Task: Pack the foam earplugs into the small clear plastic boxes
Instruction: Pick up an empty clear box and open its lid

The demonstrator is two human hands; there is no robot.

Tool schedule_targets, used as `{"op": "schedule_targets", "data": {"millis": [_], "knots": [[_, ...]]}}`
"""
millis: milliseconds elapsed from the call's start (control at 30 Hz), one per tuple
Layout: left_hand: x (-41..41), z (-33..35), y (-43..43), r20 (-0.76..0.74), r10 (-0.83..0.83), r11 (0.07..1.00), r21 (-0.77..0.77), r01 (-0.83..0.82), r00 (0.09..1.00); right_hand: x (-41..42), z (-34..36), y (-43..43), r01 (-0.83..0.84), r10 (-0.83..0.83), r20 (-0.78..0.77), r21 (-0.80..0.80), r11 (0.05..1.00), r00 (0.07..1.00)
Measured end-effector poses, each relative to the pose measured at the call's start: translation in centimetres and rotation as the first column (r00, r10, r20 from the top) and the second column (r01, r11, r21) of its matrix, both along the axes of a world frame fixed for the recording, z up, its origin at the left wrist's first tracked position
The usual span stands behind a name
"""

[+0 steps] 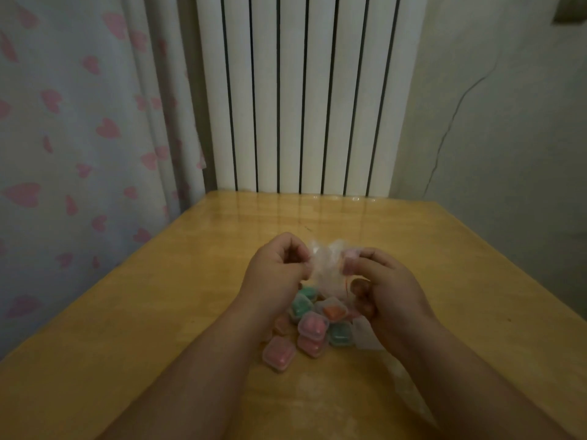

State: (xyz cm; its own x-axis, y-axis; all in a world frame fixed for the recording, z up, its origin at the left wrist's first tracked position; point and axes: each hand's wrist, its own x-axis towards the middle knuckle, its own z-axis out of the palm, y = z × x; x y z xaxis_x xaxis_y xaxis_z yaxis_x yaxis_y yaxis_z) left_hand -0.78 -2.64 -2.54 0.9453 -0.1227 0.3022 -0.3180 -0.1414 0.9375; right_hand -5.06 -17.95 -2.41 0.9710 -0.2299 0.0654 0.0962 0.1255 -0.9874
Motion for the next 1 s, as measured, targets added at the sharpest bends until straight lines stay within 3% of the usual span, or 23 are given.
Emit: {"op": "schedule_targets", "data": {"millis": [100, 200, 333, 467, 633, 767, 900, 1000], "knots": [[0.9, -0.1, 0.7, -0.038, 0.205, 0.978, -0.04, -0.206, 0.978, -0.1, -0.1, -0.2, 0.189, -0.175, 0.075, -0.273, 0.943, 0.982], [2.0, -0.4, 1.6, -0.151, 0.309, 0.931, -0.153, -0.331, 0.939, -0.3, -0.1, 0.0, 0.263, -0.218, 0.15, -0.439, 0.859, 0.964], [3.1, -1.1, 2.6, -0.127, 0.403, 0.911, -0.044, -0.411, 0.906, -0.1, -0.3, -0.1, 0.268, -0.214, 0.161, -0.573, 0.774, 0.963], [3.7, -1.7, 3.7, -0.089, 0.471, 0.876, 0.162, -0.454, 0.878, 0.5, -0.7, -0.5, 0.183, -0.19, 0.061, -0.65, 0.737, 0.98], [3.2, -0.9, 3.9, -0.099, 0.523, 0.801, 0.396, -0.449, 0.846, 0.8, -0.7, -1.3, 0.13, -0.231, -0.016, -0.789, 0.6, 0.973], [2.4, -0.3, 3.5, 0.059, 0.592, 0.722, 0.405, -0.561, 0.804, 0.6, -0.3, -1.9, -0.007, -0.263, -0.143, -0.89, 0.456, 0.954], [1.5, -0.1, 2.4, 0.183, 0.503, 0.775, 0.338, -0.534, 0.845, 0.1, 0.1, -1.5, -0.201, -0.255, -0.264, -0.947, 0.25, 0.93], [1.0, -0.2, 1.5, 0.231, 0.411, 0.809, 0.353, -0.47, 0.882, -0.2, -0.3, -0.8, -0.222, -0.228, -0.245, -0.967, 0.122, 0.942]]}}
